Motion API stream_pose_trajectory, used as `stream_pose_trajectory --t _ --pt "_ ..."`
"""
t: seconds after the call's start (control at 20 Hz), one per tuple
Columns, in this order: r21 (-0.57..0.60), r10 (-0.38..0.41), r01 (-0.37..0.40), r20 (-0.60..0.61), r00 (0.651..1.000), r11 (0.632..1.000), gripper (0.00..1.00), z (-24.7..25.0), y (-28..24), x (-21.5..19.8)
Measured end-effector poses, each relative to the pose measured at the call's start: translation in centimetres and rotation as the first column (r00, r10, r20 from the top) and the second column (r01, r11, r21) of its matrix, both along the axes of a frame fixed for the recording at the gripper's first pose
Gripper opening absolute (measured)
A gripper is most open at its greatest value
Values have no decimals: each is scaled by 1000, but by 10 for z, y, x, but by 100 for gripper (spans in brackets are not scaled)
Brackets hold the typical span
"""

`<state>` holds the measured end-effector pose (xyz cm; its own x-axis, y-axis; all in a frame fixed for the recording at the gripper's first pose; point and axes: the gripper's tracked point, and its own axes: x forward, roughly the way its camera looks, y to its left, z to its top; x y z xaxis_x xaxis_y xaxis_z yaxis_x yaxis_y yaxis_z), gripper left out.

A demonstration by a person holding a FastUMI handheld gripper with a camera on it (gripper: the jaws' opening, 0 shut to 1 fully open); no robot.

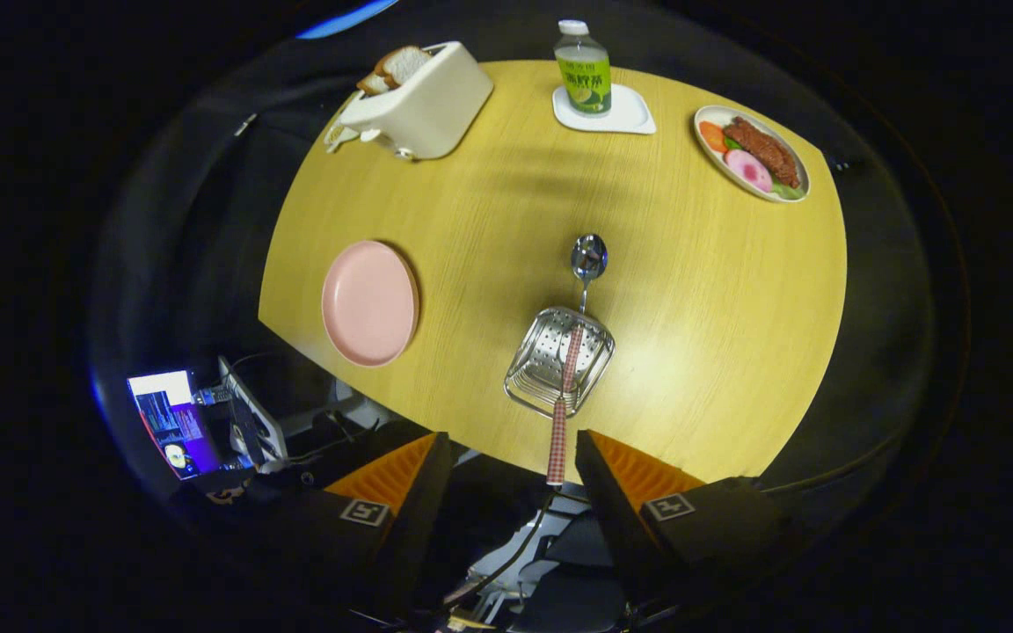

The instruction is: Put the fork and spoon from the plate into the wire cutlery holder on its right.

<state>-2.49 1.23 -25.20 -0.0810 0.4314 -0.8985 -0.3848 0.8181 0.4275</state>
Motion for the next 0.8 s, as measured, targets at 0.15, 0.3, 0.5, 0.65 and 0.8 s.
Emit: stream_pose_trajectory --t 0.15,0.3,0.5,0.65,0.8 --pt "66 -126 114 212 969 991 99 21 5 14" --pt "104 -243 220 415 877 970 100 47 0 30" --pt "176 -326 278 620 713 944 99 79 -5 34" --pt "225 -359 287 709 607 931 99 97 4 29" --pt "299 -410 288 757 508 910 99 123 14 23"
